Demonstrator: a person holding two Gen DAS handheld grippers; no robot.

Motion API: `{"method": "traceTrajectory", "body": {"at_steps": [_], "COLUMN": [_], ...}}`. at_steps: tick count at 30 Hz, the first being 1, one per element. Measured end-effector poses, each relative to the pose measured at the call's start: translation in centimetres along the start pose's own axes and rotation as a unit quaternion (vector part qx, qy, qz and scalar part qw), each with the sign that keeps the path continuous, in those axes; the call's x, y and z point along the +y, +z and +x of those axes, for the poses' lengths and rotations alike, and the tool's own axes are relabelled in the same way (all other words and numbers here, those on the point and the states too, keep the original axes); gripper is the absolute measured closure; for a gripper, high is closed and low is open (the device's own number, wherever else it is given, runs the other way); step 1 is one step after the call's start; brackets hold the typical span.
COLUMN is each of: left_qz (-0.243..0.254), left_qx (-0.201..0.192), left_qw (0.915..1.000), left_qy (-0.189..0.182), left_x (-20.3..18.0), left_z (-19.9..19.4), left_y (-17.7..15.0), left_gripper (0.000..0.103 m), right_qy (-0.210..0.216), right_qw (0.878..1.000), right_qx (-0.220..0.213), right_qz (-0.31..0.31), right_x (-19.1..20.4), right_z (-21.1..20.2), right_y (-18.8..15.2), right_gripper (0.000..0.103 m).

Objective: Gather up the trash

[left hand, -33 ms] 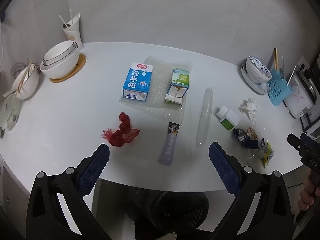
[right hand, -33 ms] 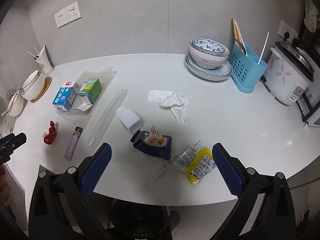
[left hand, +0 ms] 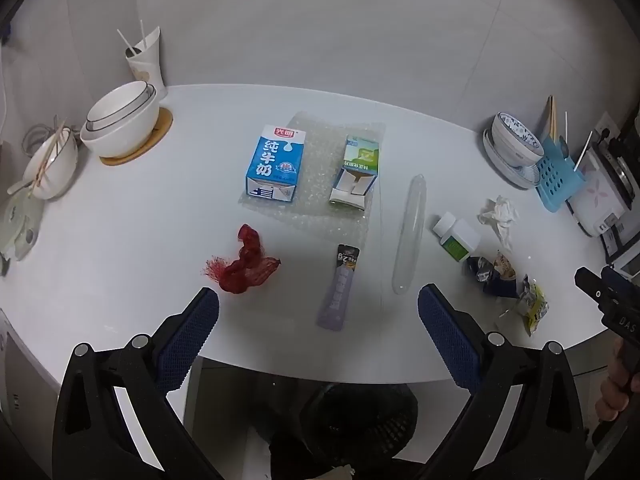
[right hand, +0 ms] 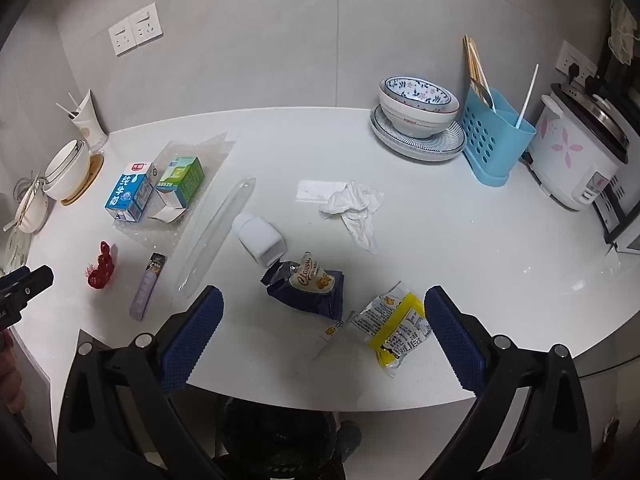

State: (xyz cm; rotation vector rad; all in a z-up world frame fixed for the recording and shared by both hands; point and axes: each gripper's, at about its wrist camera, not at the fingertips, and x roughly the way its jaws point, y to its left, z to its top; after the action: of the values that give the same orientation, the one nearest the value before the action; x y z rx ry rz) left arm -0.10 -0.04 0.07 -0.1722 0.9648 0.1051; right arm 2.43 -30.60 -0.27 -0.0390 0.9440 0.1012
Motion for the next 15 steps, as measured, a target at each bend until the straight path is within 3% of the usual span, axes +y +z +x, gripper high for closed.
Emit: {"method": "traceTrajectory", "body": {"at_steps": [5,6,15], "left_qz": [0.004,0.007,0.005], "left_qx": [0.0,0.02,0.01], "left_qw": [1.0,0.9998,0.9999], "left_qy": [0.004,0.005,0.001], "left_x": [-0.46,-0.58,-0.93], "left_z": [0.2,0.58,0.19], "left_y": [-0.71,0.04,0.23], "left_gripper": [0.006,0.006,0.006], "right_qy": [-0.002,-0.002,-0.002], "right_qw": [1.0,1.0,1.0], "right_qx": [-0.002,-0.002,0.002], "right_qz": [0.002,0.003,0.003], "right_x": [0.06,0.03,0.0], "right_z": [0.06,0.07,0.24], "right_y": [0.07,0.08,0.37], "right_gripper": [0.006,0.006,0.006]}}
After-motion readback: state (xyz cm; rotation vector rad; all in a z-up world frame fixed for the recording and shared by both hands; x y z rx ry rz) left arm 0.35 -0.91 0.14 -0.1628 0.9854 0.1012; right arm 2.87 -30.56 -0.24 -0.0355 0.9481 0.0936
